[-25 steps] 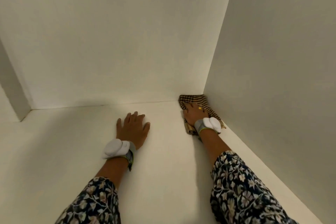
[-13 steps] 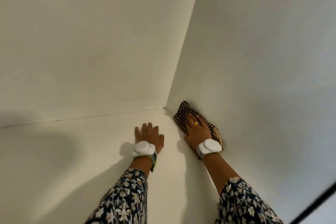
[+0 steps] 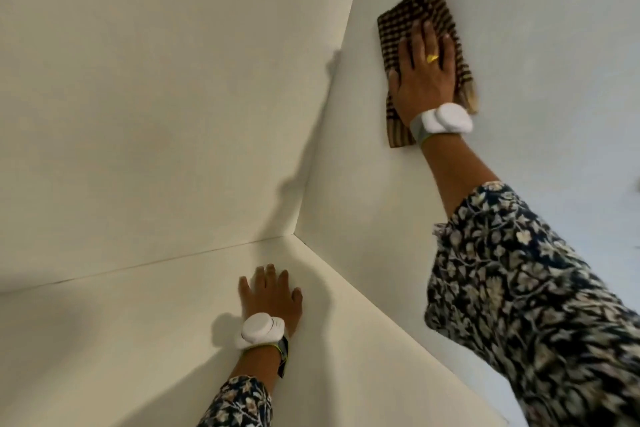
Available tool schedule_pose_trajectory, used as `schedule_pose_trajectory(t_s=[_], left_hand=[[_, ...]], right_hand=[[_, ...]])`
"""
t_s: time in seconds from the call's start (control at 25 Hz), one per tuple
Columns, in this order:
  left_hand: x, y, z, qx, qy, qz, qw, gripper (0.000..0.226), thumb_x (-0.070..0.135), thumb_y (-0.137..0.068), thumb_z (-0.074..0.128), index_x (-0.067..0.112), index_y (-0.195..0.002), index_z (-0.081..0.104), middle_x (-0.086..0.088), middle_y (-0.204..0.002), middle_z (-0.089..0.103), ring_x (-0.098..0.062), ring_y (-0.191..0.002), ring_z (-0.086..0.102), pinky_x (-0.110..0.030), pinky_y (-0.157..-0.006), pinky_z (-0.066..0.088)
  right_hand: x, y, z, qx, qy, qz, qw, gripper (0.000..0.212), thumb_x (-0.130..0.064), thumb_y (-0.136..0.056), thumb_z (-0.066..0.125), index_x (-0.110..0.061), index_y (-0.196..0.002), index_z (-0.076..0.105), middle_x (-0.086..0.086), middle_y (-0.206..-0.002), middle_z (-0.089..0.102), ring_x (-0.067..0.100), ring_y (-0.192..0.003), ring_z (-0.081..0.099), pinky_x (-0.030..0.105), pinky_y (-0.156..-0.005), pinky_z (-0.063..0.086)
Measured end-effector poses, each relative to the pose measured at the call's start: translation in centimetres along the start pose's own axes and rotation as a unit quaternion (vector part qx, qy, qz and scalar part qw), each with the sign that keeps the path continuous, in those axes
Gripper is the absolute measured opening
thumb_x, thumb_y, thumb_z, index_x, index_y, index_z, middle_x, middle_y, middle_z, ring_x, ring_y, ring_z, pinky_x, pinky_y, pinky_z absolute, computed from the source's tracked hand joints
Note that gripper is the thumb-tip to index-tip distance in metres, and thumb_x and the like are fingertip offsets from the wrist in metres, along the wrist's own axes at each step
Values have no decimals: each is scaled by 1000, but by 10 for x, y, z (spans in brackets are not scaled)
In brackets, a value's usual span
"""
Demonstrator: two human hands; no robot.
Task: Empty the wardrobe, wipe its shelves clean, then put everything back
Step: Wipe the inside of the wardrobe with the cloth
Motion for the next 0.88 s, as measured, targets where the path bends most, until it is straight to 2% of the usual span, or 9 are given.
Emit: schedule_pose_trajectory(t_s=[0.12, 0.24, 0.28, 0.36, 0.4, 0.48, 0.64, 0.72, 0.88], left_hand=[[0, -2, -1, -9, -4, 4, 1000, 57, 47, -98, 16, 24, -151, 13, -1, -160, 4, -22, -147, 1, -52, -117, 0], [3, -1, -1, 4, -5, 4, 1000, 56, 46, -99, 19, 24, -149, 18, -2, -160, 8, -23, -147, 3, -52, -116, 1], [1, -2, -1, 5, -1, 3, 1000, 55, 47, -98, 20, 24, -149, 19, -2, -160, 9, -22, -147, 3, -52, -116, 1], [4, -5, 2, 0, -2, 0, 1000, 55, 47, -98, 21, 26, -149, 21, 0, -159, 10, -21, -147, 5, -52, -116, 3], [3, -7, 4, 1, -10, -4, 1000, 54, 48, -98, 21, 27, -148, 21, 0, -159, 10, -20, -147, 6, -51, -116, 4], [2, -8, 4, 0, -23, -9, 1000, 54, 49, -98, 21, 28, -147, 23, 1, -159, 12, -20, -146, 8, -50, -116, 7], [4, -4, 1, -13, -11, 29, 999, 54, 49, -98, 24, 28, -147, 24, 3, -158, 16, -19, -146, 10, -49, -116, 9], [7, -4, -2, -22, 20, 52, 998, 51, 43, -100, 26, 28, -148, 23, 3, -158, 15, -19, -147, 10, -46, -117, 10], [14, 19, 1, -59, -6, 72, 996, 48, 36, -102, 21, 26, -149, 22, 1, -159, 13, -21, -147, 10, -42, -119, 10]], right_hand=[[-85, 30, 59, -56, 0, -105, 993, 49, -28, -95, 45, -6, -138, 44, 19, -147, 38, 35, -139, 31, 51, -115, 15], [-161, 140, 137, -163, -5, -232, 959, 41, -29, -67, 76, -15, -106, 72, 13, -120, 65, 31, -117, 58, 45, -110, 28], [-179, 185, 156, -198, -35, -278, 939, 35, -31, -61, 76, -19, -94, 76, 10, -113, 69, 29, -112, 62, 43, -111, 24], [-182, 269, 166, -264, -36, -338, 902, 24, -30, -71, 59, -22, -84, 78, 7, -108, 71, 26, -107, 65, 42, -118, 9], [-177, 294, 162, -282, -24, -338, 898, 31, -25, -77, 48, -22, -85, 78, 6, -109, 71, 25, -108, 65, 41, -119, 5], [-151, 304, 130, -254, 11, -315, 915, 35, -22, -80, 45, -23, -94, 77, 5, -116, 68, 24, -114, 61, 42, -117, 11], [-54, 249, 44, -174, 13, -225, 959, 47, -24, -74, 64, -20, -121, 64, 8, -132, 58, 28, -126, 51, 45, -112, 24], [7, 195, -2, -81, 49, -146, 985, 47, -28, -88, 51, -20, -134, 52, 10, -140, 50, 30, -133, 43, 47, -113, 25], [113, 115, -77, -35, 72, 19, 997, 51, -38, -97, 30, -18, -144, 36, 13, -154, 27, 31, -143, 22, 49, -116, 10]])
Point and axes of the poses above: each hand's wrist, its own y-axis away from the middle knuckle, its own z-axis out of the palm, x = y × z, the point moved 9 cm from there along -y, towards the middle knuckle
